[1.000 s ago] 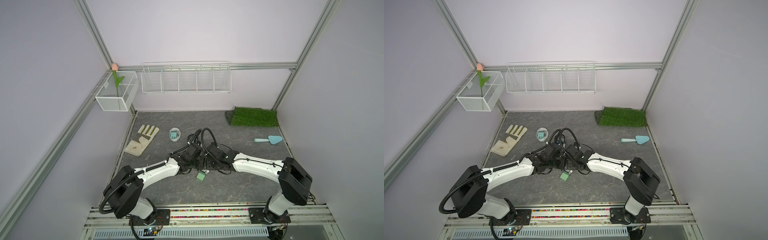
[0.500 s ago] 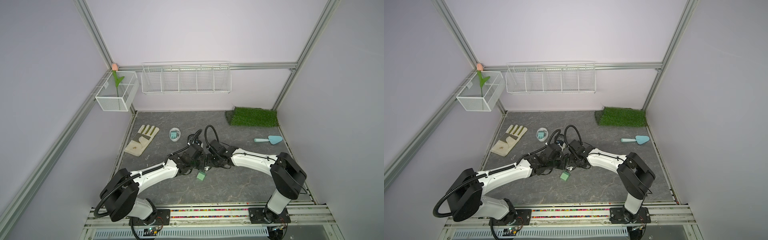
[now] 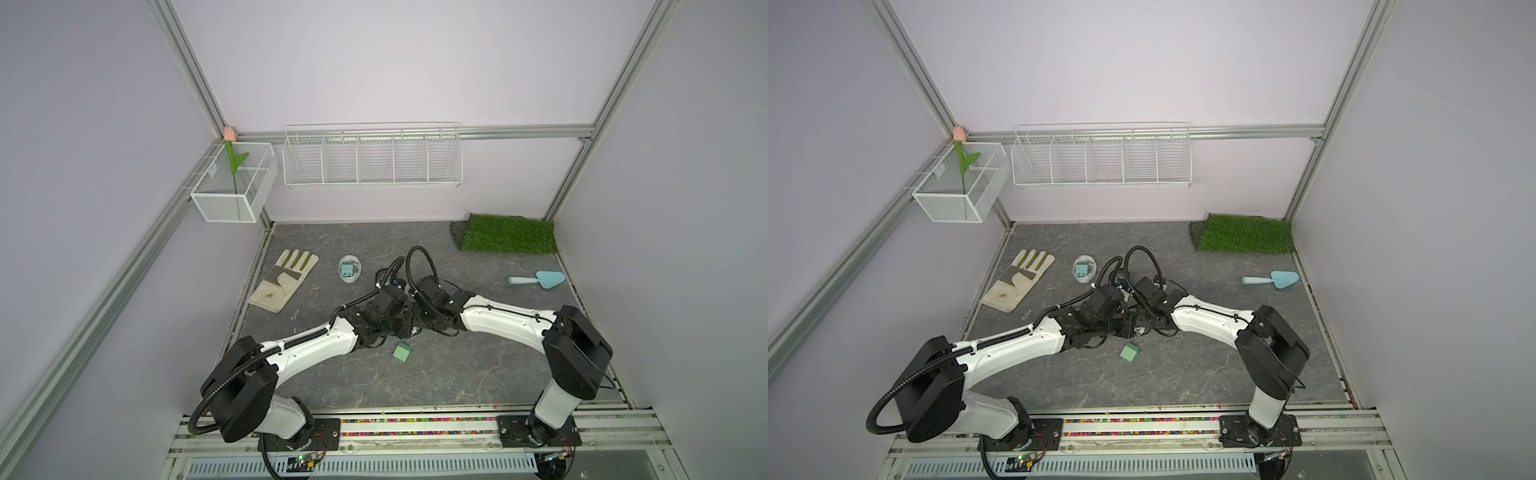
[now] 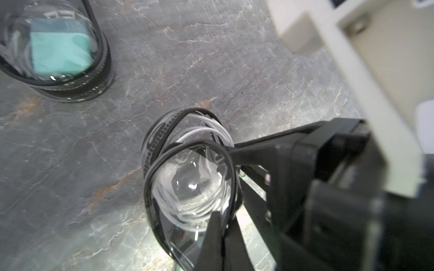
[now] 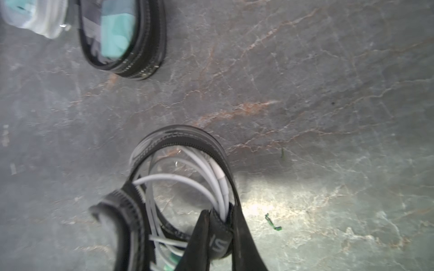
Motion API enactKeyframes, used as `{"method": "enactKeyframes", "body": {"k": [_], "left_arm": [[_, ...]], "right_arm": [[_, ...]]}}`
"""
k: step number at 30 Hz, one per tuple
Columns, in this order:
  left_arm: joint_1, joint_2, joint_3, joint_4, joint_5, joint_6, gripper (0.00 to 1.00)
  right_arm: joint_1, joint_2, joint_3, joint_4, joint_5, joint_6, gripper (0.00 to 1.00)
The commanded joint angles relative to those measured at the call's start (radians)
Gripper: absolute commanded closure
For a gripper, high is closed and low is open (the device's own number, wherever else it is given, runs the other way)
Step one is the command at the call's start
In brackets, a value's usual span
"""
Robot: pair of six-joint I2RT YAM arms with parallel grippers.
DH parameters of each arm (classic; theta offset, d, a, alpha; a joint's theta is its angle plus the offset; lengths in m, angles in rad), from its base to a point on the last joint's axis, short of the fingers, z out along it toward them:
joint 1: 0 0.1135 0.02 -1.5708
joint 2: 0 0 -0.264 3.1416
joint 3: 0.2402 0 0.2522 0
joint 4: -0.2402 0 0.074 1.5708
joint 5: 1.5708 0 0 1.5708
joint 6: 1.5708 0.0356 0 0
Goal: Pack away charging kits
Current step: Place the charging cable in the storage bag.
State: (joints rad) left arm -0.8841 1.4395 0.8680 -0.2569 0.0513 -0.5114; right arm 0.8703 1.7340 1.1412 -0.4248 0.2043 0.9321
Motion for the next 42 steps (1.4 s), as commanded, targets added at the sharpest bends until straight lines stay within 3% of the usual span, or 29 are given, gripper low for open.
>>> {"method": "enactKeyframes", "body": {"k": [1,7,20,25,31,38,42], "left_arm": [[-0.008,0.016,0.02,0.014,0.102,0.001,1.0],[-0.008,0.037,0.023,0.021,0.161,-0.014,1.0],[0.058,0.085,0.021,0.021,0.213,-0.052,1.0],[0.068,0.125,0.037,0.006,0.201,-0.056,1.0],[0.071,0.121,0.053,0.008,0.231,-0.057,1.0],[0.077,0.119,0.069,0.041,0.343,-0.075,1.0],[0.088,0.104,0.05,0.096,0.395,-0.101,1.0]], "right_arm": [[0.005,0.023,0.024,-0.005,0.108,0.046,0.94],[0.017,0.038,0.052,-0.042,0.148,0.06,0.94],[0.004,-0.121,-0.199,0.339,0.099,0.007,0.94],[-0.016,-0.134,-0.192,0.318,0.033,0.046,0.94],[-0.019,-0.064,-0.127,0.236,0.044,0.083,0.94],[0.055,0.023,-0.082,0.189,0.234,0.089,0.94],[0.072,0.049,-0.089,0.208,0.279,0.079,0.94]]}}
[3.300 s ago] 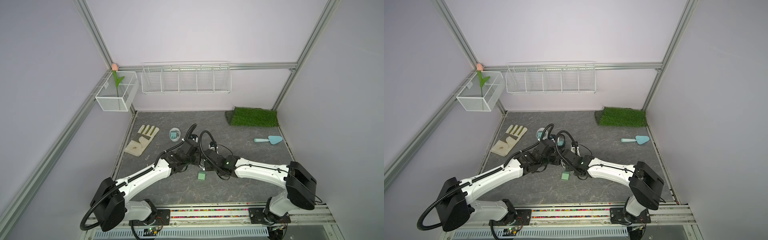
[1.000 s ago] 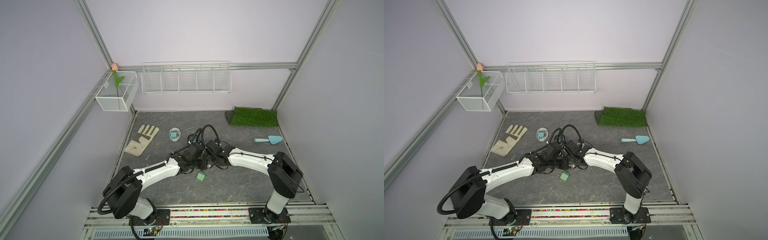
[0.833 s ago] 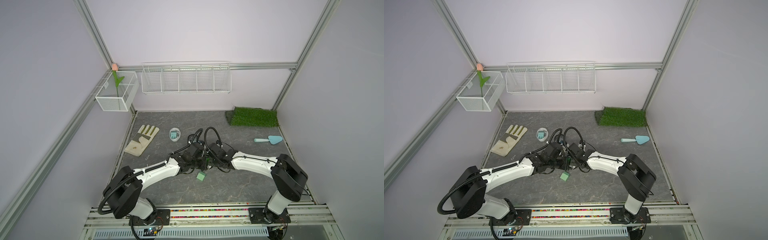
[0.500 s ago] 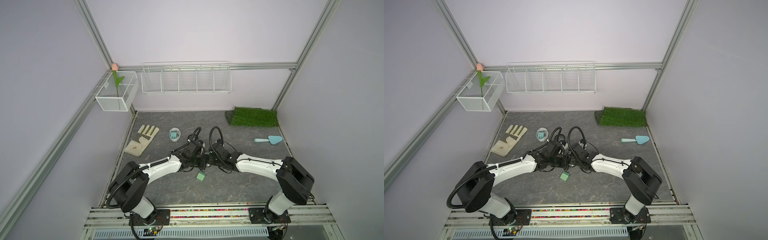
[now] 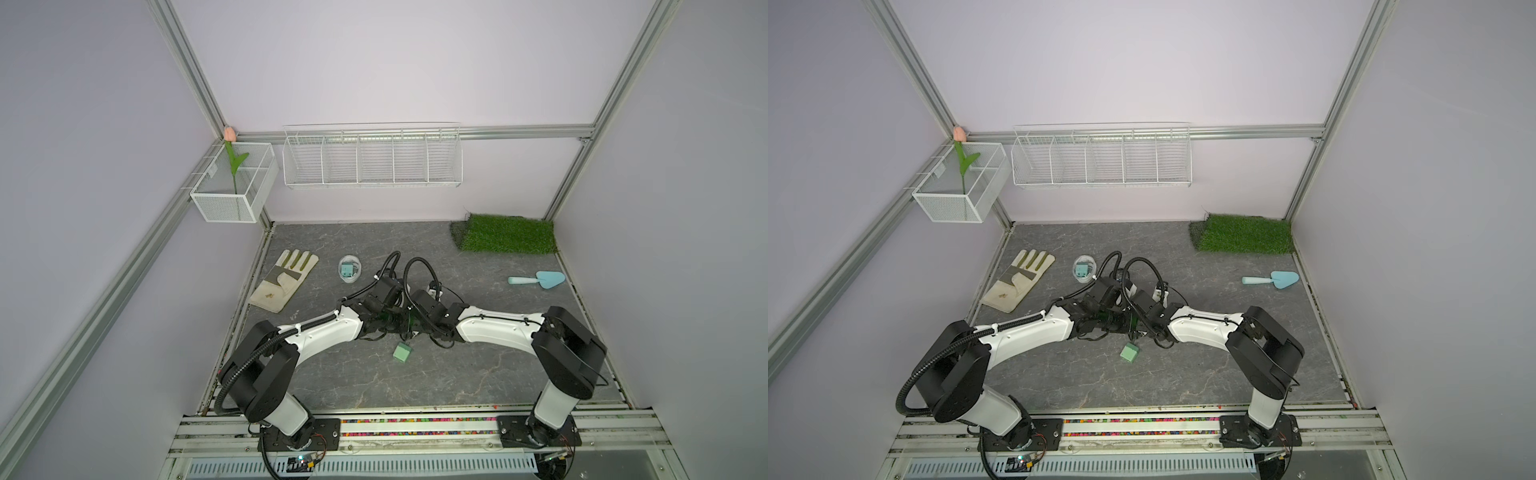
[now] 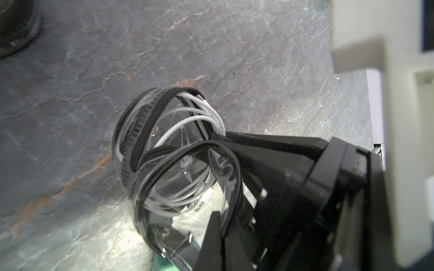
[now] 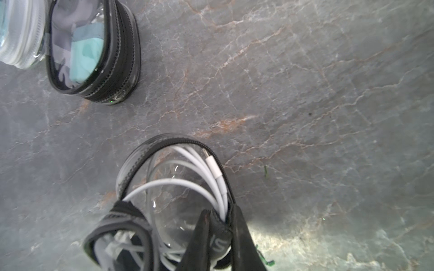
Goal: Pack away charging kits
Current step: Place the charging cable in the storage bag.
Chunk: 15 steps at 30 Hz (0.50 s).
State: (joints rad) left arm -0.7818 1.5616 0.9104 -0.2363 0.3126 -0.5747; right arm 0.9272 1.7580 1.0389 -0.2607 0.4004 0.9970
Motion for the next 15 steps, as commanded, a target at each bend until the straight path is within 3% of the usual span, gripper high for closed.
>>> {"method": "enactKeyframes", "body": {"k": [1,5,14,15], "left_arm": [[-0.013,-0.021,0.005,0.079,0.141,-0.042,1.0],[-0.008,-0.023,-0.007,0.097,0.168,-0.048,1.0],[0.009,0.032,-0.018,0.137,0.208,-0.042,1.0],[0.015,0.039,-0.018,0.137,0.205,-0.038,1.0]], "right_arm": [[0.016,0.018,0.0,0.066,0.086,0.01,0.94],[0.01,-0.014,-0.031,0.107,0.097,0.01,0.91],[0.002,-0.038,-0.011,0.136,-0.037,-0.01,0.57],[0.0,-0.055,-0.024,0.144,-0.051,-0.018,0.5]]}}
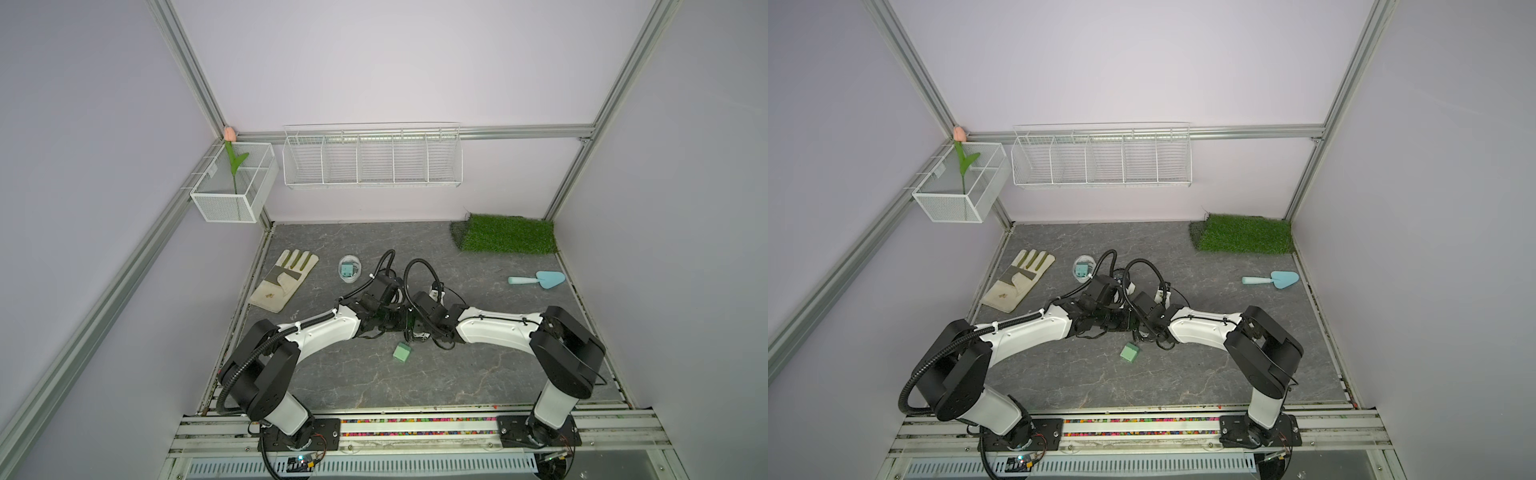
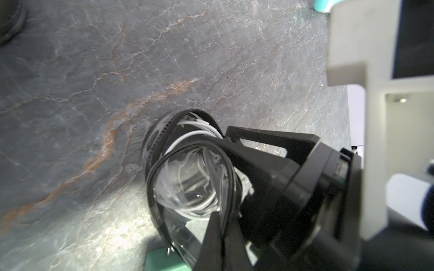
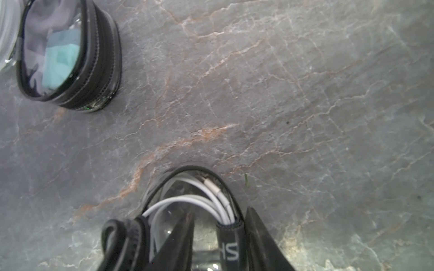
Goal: Pack away charging kits
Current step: Place the charging cable in the storage bag, then pick up the plug from the center of the board.
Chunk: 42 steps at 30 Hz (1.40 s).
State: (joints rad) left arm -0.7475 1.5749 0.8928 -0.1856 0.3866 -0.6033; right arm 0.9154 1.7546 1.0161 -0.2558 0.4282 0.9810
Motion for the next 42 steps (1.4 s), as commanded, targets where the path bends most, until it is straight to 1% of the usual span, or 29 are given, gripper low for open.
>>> {"method": "enactKeyframes", "body": {"k": [1,3,5,9,12,16,18,20,22,24,27,28,29,30,32,34,37,42], "left_arm": [[-0.012,0.035,0.0,0.087,0.133,-0.007,1.0],[-0.004,0.049,0.002,0.088,0.133,-0.004,1.0],[-0.002,0.061,0.01,0.079,0.117,0.004,1.0],[-0.002,0.088,0.023,0.067,0.094,0.011,1.0],[-0.002,0.093,0.033,0.06,0.088,0.011,1.0],[-0.002,0.086,0.05,0.031,0.067,0.016,1.0],[-0.002,0.08,0.059,0.011,0.047,0.02,1.0],[-0.003,0.071,0.067,-0.013,0.021,0.024,1.0],[-0.001,0.05,0.073,-0.029,-0.006,0.029,1.0],[0.003,0.028,0.081,-0.05,-0.035,0.041,1.0],[0.031,0.003,0.085,-0.089,-0.082,0.051,1.0],[0.043,-0.005,0.081,-0.101,-0.096,0.053,1.0],[0.061,-0.017,0.072,-0.107,-0.105,0.052,1.0],[0.076,-0.033,0.061,-0.109,-0.108,0.05,1.0],[0.094,-0.085,0.037,-0.113,-0.121,0.052,1.0],[0.096,-0.132,0.024,-0.127,-0.152,0.058,1.0],[0.097,-0.178,0.006,-0.152,-0.21,0.049,1.0],[0.102,-0.205,-0.027,-0.193,-0.296,0.025,1.0]], "right_arm": [[0.01,-0.068,-0.013,0.143,-0.093,-0.008,0.46],[0.008,-0.109,-0.04,0.14,-0.101,-0.015,0.38],[0.005,-0.159,-0.071,0.14,-0.1,-0.022,0.36],[0.004,-0.266,-0.12,0.111,-0.061,-0.054,0.22],[0.002,-0.334,-0.144,0.052,-0.024,-0.071,0.21],[-0.002,-0.457,-0.242,0.043,-0.012,-0.09,0.21],[-0.003,-0.494,-0.274,0.048,-0.032,-0.105,0.19],[0.003,-0.514,-0.292,0.051,-0.058,-0.121,0.12],[0.035,-0.529,-0.311,0.06,-0.062,-0.127,0.12],[0.089,-0.535,-0.314,0.049,-0.028,-0.104,0.12],[0.214,-0.494,-0.257,-0.023,0.066,0.004,0.11],[0.262,-0.464,-0.222,-0.072,0.112,0.063,0.09],[0.305,-0.429,-0.177,-0.12,0.151,0.113,0.04],[0.335,-0.395,-0.146,-0.155,0.176,0.149,0.02],[0.384,-0.325,-0.072,-0.156,0.193,0.174,0.0],[0.402,-0.245,-0.022,-0.144,0.178,0.19,0.01],[0.403,-0.121,0.063,-0.191,0.153,0.234,0.0],[0.392,0.0,0.135,-0.218,0.126,0.271,0.0]]}}
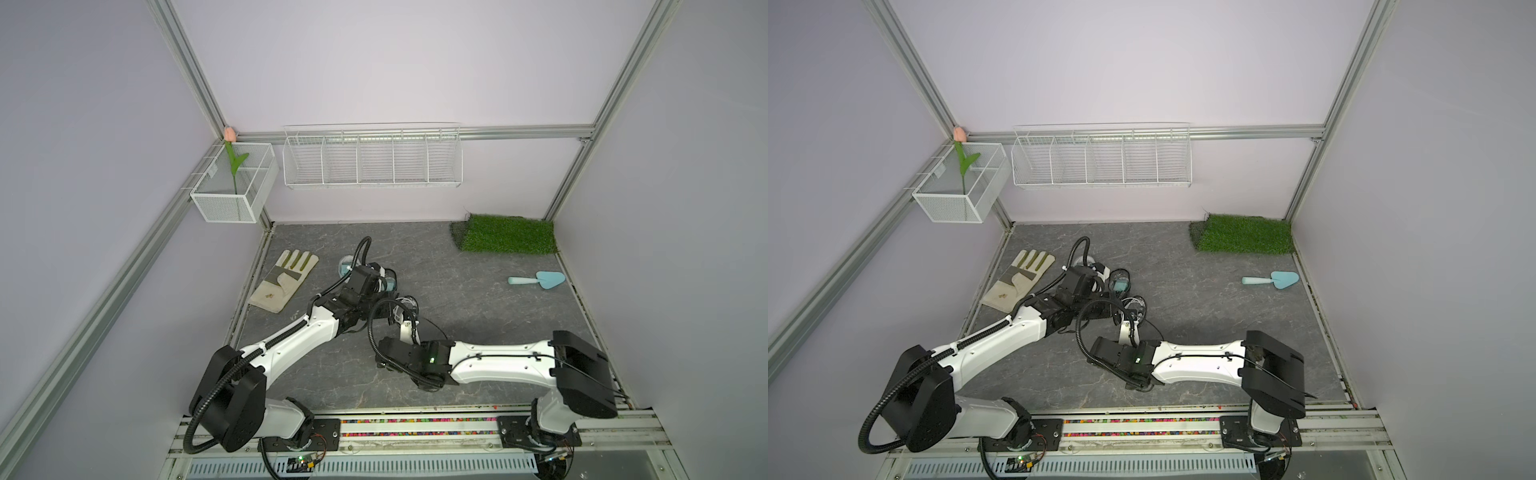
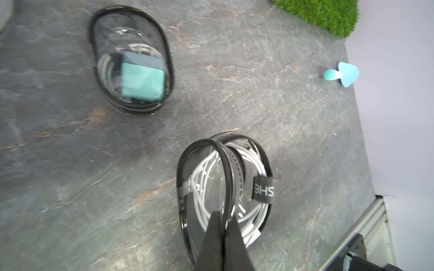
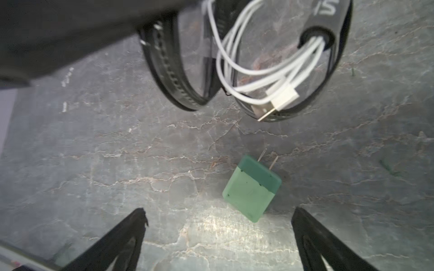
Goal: Pack away charging kits
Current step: Pick up the plug from the center of the board.
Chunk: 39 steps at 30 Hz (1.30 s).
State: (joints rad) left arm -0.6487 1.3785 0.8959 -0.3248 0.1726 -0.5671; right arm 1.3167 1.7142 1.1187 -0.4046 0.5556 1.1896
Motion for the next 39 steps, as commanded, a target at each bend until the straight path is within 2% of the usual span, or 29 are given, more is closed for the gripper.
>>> {"method": "enactKeyframes", "body": {"k": [1,4,6,10,13,21,28,34,39], "left_arm": [[0.004,-0.016,-0.037,-0.059,-0.095,-0.013,1.0],[0.011,-0.041,-0.055,-0.066,-0.122,-0.023,1.0],[0.023,-0.053,-0.061,-0.075,-0.131,-0.027,1.0],[0.059,-0.06,-0.076,-0.077,-0.126,-0.034,1.0],[0.069,-0.054,-0.082,-0.066,-0.11,-0.03,1.0],[0.069,-0.046,-0.078,-0.062,-0.104,-0.027,1.0],[0.068,-0.05,-0.078,-0.064,-0.091,-0.023,1.0],[0.069,-0.029,-0.078,-0.026,0.01,0.007,1.0],[0.056,-0.003,-0.088,0.026,0.076,0.006,1.0]], "right_arm": [[-0.013,0.061,0.048,-0.082,-0.01,0.071,0.01],[-0.03,0.115,0.071,-0.106,-0.025,0.095,0.02],[-0.046,0.142,0.08,-0.111,-0.044,0.106,0.08],[-0.063,0.181,0.097,-0.169,-0.028,0.144,0.11],[-0.069,0.191,0.083,-0.16,-0.044,0.148,0.15],[-0.073,0.176,0.045,-0.128,-0.057,0.156,0.36],[-0.077,0.172,0.043,-0.141,-0.054,0.156,0.45],[-0.081,0.088,-0.03,-0.095,-0.025,0.13,0.61],[-0.092,-0.077,-0.13,-0.082,0.033,0.093,0.64]]}}
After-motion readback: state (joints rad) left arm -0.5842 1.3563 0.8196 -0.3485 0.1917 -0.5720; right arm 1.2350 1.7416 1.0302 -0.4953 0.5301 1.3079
